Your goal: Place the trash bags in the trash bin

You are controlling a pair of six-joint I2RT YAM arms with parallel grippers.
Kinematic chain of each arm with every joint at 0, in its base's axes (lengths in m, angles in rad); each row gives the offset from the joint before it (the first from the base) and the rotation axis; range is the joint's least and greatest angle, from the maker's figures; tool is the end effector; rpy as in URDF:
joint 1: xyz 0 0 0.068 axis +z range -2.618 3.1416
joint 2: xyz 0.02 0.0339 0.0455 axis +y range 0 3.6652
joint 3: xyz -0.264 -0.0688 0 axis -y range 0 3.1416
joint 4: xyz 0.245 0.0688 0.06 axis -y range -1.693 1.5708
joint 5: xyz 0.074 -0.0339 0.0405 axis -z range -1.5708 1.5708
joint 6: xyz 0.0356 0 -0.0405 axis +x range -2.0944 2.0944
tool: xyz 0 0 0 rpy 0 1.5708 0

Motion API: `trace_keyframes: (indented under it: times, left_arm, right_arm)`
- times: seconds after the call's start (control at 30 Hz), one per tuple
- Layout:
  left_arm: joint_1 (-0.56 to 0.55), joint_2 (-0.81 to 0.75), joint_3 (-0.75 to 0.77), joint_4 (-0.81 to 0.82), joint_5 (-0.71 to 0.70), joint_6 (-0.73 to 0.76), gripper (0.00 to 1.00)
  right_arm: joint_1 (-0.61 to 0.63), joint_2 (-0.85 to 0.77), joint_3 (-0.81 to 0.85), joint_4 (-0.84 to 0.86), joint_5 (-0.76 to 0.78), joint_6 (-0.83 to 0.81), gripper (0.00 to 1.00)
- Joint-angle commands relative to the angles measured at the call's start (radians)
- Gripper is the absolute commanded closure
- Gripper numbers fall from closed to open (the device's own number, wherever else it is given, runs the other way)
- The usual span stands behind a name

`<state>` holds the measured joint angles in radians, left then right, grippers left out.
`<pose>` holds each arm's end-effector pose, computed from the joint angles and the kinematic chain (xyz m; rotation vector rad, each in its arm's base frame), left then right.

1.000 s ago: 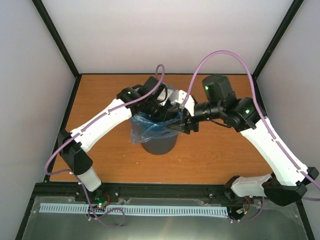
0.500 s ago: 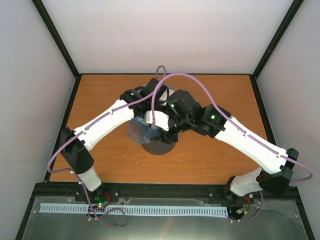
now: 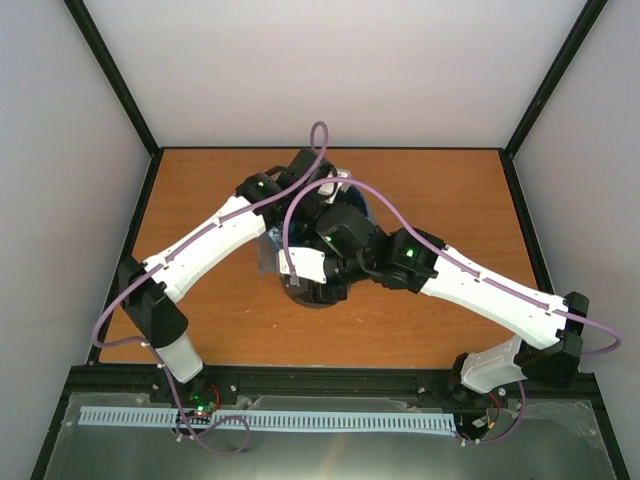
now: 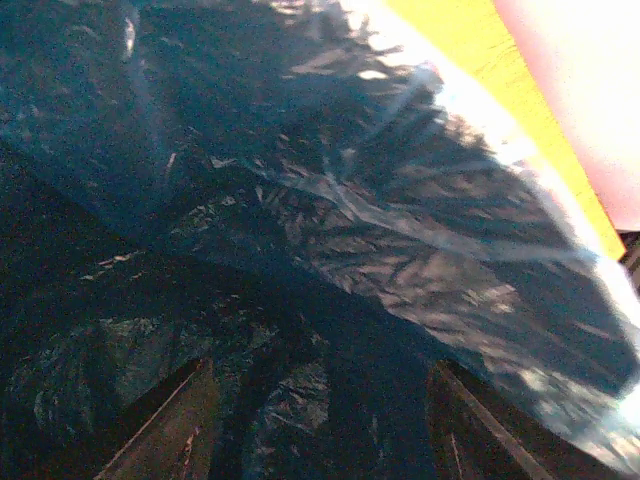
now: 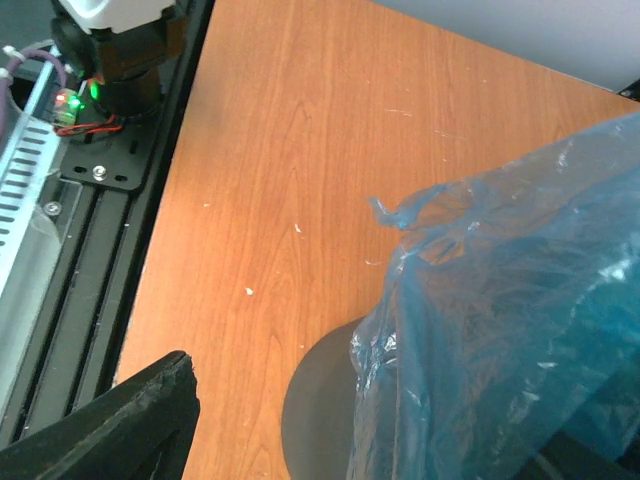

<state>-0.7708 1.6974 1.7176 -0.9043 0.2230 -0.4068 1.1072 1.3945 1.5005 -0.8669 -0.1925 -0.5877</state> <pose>0.2571 -0.2606 0.3562 0.5703 2.5266 -0.7548 0.1235 0.2623 0.3839 -1.8357 1.4905 0.4806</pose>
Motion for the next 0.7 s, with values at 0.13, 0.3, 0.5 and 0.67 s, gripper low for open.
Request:
trace_keyframes:
  times: [0.13, 0.3, 0.5, 0.67]
  left_arm:
    - [-0.010, -0.111, 0.004, 0.067, 0.074, -0.015, 0.43]
    - [-0.010, -0.199, -0.088, 0.147, 0.052, -0.018, 0.44]
    - [-0.010, -0.236, -0.137, 0.226, 0.052, -0.006, 0.54]
    - [-0.010, -0.271, -0.190, 0.355, 0.077, 0.016, 0.60]
  right_arm:
    - [0.006, 0.009, 0.009, 0.046, 0.126, 0.003, 0.32]
    - [0.006, 0.012, 0.004, 0.047, 0.135, 0.010, 0.33]
    - [0.006, 0.007, 0.019, 0.037, 0.131, 0.016, 0.33]
    - [0.006, -0.001, 0.018, 0.032, 0.131, 0.018, 0.33]
